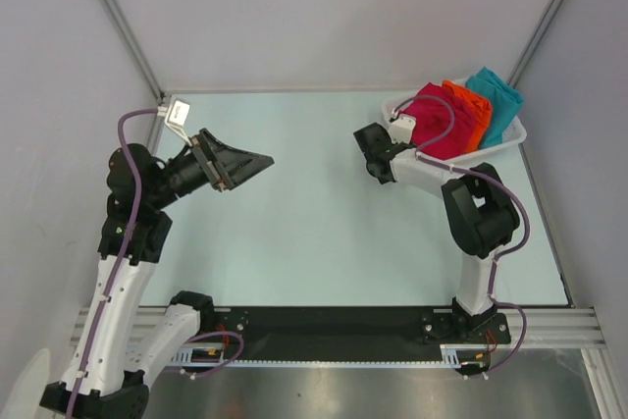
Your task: Fold and stack the t-shirts
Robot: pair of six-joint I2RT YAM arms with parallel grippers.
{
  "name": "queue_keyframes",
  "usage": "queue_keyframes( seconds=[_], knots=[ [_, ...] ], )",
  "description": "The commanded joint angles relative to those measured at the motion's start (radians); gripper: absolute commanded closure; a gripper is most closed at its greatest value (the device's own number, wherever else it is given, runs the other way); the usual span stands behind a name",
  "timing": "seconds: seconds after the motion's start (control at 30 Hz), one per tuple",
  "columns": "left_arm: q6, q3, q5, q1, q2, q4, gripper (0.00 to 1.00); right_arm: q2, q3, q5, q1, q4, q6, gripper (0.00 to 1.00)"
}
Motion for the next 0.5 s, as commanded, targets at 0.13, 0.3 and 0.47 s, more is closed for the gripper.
queue_keyframes(
  seconds=[0.13,0.3,0.47],
  knots=[
    [0.069,-0.045,0.029,0.006,0.018,0.036,0.0,0.016,-0.004,0.005,-0.089,-0.033,0.058,0.34],
    [0.074,-0.068,0.029,0.008,0.027,0.045,0.0,-0.039,-0.081,0.008,-0.108,-0.03,0.101,0.34],
    [0.074,-0.077,0.033,0.008,0.029,0.051,0.0,-0.077,-0.128,0.025,-0.106,-0.062,0.11,0.34]
  ],
)
